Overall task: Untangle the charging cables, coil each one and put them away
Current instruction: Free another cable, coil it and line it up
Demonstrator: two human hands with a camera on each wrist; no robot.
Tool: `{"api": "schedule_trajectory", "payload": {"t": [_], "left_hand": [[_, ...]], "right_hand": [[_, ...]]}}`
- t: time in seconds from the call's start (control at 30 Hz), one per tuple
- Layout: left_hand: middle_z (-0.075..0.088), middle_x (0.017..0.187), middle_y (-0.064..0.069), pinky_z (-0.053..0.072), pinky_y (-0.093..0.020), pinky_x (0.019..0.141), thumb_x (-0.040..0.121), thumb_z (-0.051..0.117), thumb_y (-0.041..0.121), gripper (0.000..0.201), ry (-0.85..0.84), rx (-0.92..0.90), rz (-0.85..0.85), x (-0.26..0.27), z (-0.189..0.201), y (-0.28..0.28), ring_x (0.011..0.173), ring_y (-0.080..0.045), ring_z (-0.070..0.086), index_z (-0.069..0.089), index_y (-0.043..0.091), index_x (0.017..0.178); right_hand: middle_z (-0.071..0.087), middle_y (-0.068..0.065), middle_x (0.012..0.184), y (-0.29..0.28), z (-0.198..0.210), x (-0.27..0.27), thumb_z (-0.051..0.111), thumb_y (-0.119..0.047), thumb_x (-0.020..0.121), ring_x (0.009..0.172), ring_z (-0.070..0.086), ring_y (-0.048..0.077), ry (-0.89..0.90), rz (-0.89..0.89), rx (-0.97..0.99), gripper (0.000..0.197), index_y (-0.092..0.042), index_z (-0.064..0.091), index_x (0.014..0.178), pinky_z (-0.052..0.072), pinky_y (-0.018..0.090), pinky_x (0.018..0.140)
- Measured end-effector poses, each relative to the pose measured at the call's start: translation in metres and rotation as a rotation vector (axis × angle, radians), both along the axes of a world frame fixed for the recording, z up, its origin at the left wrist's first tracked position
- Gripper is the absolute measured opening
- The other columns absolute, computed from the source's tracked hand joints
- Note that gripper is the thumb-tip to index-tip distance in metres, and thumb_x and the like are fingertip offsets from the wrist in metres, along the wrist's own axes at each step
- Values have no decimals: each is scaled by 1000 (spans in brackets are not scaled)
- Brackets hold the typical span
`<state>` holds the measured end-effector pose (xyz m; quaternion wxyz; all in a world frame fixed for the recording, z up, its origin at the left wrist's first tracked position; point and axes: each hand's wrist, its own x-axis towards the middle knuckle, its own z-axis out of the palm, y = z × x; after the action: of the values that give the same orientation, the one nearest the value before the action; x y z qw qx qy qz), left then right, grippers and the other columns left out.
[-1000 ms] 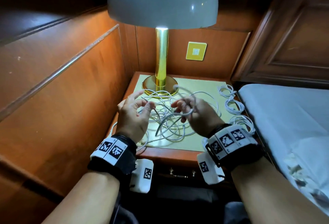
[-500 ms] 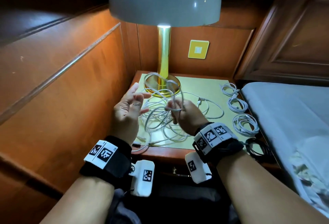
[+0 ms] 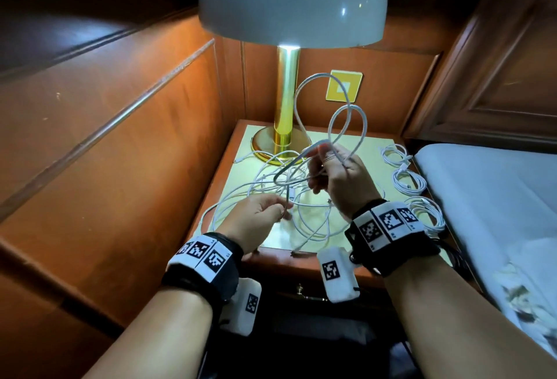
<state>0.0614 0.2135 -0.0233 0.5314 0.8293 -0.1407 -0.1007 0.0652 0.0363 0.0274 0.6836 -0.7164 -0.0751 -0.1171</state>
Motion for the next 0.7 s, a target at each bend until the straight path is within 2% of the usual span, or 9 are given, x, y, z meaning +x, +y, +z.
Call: {"api": "schedule_trajectory", "payload": {"t": [0.03,0.1,0.23,0.3,0.4,0.5,0.57,0.63,0.7], "left_hand": [[72,82,-7,42,-13,60,99,46,10,26,38,-67,-29,-1,3,-2,69,-8,58,71,5,103],[60,65,-10,37,-16,52,96,43,22,35,53,-189,-75,-4,6,-4,56,-11,50,68,-1,91],[41,56,4,28,-25,52,86,37,32,37,-70,-356,68,6,6,-2,54,-11,35,59,8,72],[47,57,11,34,-27,56,89,35,35,35,-125,-358,211,14,0,3,57,-10,40,57,14,70],[55,60,16,47,-36,67,100,34,38,37,-134,-182,285,19,-8,6,64,-14,53,61,21,79],[61,74,12,57,-42,80,106,37,24,31,-114,-103,350,23,-16,5,80,-17,68,67,16,99],[66,92,11,58,-48,87,100,42,28,27,-155,-85,418,27,-17,6,98,-24,68,66,22,110],[63,118,-4,55,-51,93,92,47,30,42,-212,-68,489,29,-19,5,114,-31,62,57,26,132],[47,140,-15,50,-47,103,91,58,17,59,-402,-42,527,23,-13,2,128,-30,52,43,18,148]], "right_hand": [[53,3,65,-1,1,0,43,-31,95,54,51,21,-3,-12,21,28,-16,65,86,40,30,50],[55,0,66,-4,1,0,43,-31,101,55,53,20,-10,-50,31,28,-17,64,87,42,31,52],[58,-2,69,-9,4,0,39,-24,107,58,56,15,-32,-109,33,28,-15,61,92,44,30,54],[61,-1,71,-9,6,-1,40,-27,105,57,57,14,-39,-119,82,27,-14,61,95,44,28,53],[69,3,82,-10,10,-2,38,-26,106,60,59,15,-30,-124,153,29,-13,64,100,48,32,57],[73,9,97,-9,15,-5,34,-24,109,65,60,17,10,-54,208,33,-12,65,106,50,35,64],[73,12,100,-8,18,-7,33,-25,109,65,60,17,51,11,268,35,-11,65,107,51,34,65],[73,13,99,-8,22,-10,33,-24,109,64,59,17,77,71,340,36,-8,65,108,52,33,64],[73,10,93,-9,25,-11,32,-24,108,62,58,17,94,109,403,37,-6,64,109,52,32,62]]}}
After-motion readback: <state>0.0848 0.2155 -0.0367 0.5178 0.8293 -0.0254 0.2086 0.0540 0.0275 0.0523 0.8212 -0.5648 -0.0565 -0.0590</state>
